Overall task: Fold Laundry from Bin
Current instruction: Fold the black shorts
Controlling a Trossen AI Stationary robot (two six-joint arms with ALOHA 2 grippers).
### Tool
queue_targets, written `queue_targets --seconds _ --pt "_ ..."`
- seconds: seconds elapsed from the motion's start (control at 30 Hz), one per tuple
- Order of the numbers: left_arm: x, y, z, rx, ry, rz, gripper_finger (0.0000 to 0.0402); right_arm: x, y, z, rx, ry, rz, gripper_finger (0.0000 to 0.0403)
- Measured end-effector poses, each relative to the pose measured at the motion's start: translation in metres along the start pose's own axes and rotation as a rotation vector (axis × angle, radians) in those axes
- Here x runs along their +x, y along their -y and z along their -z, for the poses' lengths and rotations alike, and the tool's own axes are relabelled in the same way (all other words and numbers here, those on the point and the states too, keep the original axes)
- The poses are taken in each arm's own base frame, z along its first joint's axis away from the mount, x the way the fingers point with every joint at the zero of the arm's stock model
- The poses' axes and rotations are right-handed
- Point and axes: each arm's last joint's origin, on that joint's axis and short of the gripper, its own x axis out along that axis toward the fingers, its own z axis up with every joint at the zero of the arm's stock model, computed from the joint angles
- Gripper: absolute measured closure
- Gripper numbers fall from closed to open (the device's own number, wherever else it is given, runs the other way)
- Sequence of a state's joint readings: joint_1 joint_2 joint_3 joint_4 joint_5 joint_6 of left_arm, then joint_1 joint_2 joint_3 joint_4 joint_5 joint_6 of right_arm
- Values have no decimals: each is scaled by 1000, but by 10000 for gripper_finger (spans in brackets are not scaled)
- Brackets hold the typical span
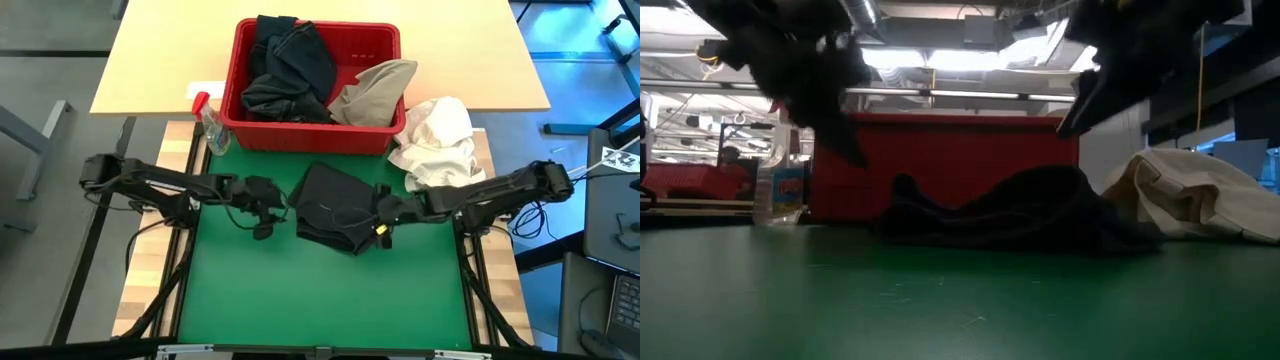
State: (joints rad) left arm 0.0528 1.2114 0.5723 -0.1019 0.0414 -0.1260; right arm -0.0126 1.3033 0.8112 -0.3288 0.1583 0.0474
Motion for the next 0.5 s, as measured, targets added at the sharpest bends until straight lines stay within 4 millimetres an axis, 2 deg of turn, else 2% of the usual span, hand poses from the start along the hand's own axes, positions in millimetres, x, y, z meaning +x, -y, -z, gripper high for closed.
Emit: queue_targets --seconds 0.1,0.23,0.4,0.5 --pt "-3 10 -6 132 68 34 207 2 -24 -3 23 50 -88 150" --pt "4 20 -10 316 129 49 207 13 -47 -3 4 81 -57 150" --pt "22 19 -4 502 76 -51 207 34 -54 3 22 48 -8 150" --pt "34 18 0 526 51 -54 207 44 -55 8 29 12 5 150"
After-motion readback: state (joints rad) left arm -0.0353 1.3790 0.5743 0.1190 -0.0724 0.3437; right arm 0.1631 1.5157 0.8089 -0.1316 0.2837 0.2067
